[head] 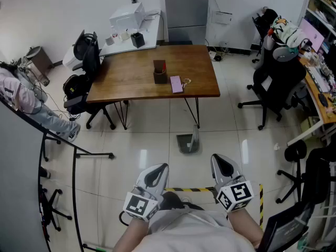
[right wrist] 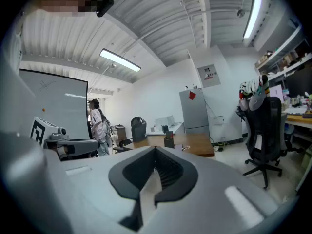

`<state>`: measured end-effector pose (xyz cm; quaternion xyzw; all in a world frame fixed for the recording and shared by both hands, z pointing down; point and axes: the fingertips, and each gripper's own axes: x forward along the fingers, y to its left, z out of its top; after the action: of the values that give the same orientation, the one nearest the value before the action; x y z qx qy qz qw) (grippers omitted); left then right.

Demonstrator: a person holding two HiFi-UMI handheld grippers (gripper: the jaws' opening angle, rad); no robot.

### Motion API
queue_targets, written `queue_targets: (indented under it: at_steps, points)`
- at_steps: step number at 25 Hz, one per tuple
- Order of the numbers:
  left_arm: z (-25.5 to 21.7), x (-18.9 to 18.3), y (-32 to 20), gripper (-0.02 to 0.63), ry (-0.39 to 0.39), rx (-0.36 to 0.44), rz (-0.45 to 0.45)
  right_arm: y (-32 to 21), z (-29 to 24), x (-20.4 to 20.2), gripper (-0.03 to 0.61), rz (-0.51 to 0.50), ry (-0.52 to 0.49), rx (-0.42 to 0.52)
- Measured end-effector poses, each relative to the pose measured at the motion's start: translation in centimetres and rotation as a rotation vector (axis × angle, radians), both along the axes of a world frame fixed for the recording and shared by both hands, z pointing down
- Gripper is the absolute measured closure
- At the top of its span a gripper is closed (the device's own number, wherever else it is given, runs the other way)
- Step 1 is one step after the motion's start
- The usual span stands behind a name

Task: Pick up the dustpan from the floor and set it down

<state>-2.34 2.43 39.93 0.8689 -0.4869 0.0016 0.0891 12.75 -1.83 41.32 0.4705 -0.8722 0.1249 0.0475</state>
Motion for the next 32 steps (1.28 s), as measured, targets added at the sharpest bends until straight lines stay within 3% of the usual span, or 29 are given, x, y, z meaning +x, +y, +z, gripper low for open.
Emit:
queue_targets:
  at_steps: [9,21,24,26,29,32]
  points:
    - [1.7,-1.8,-5.3,0.598,0.03,-0.024,0.007,-5.0,1.7,-1.2,0.577,0.007,0.023,-0.02]
    - [1.3,-8.6,-18.3,0.598,0.046,-0.003,0.045,-16.1,3.1,-4.7,0.577,0.119,0.103,-0.083]
    - [2.8,-9.4,-20.1,0.598,0.038,-0.033,0.037,-18.2,6.4,-4.8,0.56,0.152,0.122,-0.184]
    - [4.2,-9.5,-20.9,0.598,0.037,-0.069,0.027,-19.5,10.2,-4.8,0.49,0.156,0.141,-0.303]
    - [6.6,-9.7,-22.0,0.598,0.048,-0.122,-0.001,-21.2,18.3,-4.6,0.337,0.109,0.224,-0.569]
    - [9.3,-9.4,-22.4,0.598,0.053,-0.189,-0.009,-21.8,26.7,-3.6,0.293,0.065,0.291,-0.845]
